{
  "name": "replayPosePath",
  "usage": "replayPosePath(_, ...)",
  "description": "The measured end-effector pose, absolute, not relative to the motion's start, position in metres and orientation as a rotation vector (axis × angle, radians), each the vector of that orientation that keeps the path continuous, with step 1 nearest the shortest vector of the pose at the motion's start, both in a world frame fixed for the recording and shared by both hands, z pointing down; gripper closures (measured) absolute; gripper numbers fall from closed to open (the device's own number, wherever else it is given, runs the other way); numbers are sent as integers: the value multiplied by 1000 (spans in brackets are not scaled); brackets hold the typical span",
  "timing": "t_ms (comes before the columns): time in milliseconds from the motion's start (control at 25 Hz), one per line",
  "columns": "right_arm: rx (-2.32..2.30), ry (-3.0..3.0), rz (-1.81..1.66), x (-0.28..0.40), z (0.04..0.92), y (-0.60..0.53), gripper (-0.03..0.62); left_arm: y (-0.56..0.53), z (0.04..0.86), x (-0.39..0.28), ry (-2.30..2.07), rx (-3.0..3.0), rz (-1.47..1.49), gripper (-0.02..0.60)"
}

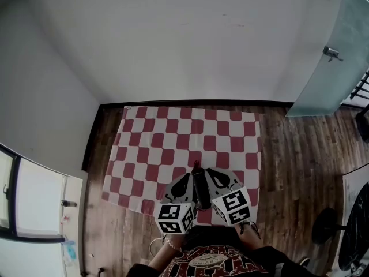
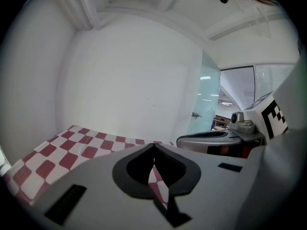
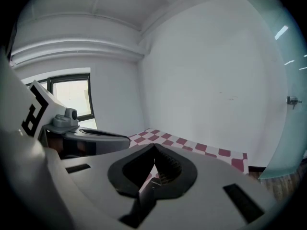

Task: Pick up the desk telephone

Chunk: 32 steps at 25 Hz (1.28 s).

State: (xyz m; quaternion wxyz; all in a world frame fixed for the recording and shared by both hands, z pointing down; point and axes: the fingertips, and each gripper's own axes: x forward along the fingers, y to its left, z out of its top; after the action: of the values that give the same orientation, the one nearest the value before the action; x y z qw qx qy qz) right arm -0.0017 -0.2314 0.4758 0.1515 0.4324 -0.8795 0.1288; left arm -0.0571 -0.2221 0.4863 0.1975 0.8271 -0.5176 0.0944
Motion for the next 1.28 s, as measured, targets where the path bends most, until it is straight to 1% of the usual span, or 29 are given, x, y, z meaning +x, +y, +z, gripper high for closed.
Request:
replayPosePath(520,1169,-2543,392,8,488,-228,577,-224,495,-47,-1483,2295,298,572)
replayPosePath(760,1273,-2498,439,13,493,-237,577,-233,502,-39,-1376,2346,318,572)
replayPosePath(1280,1386,-2399,500,-8,507,-242,577,-243,517,-54,-1197,2416,373,572)
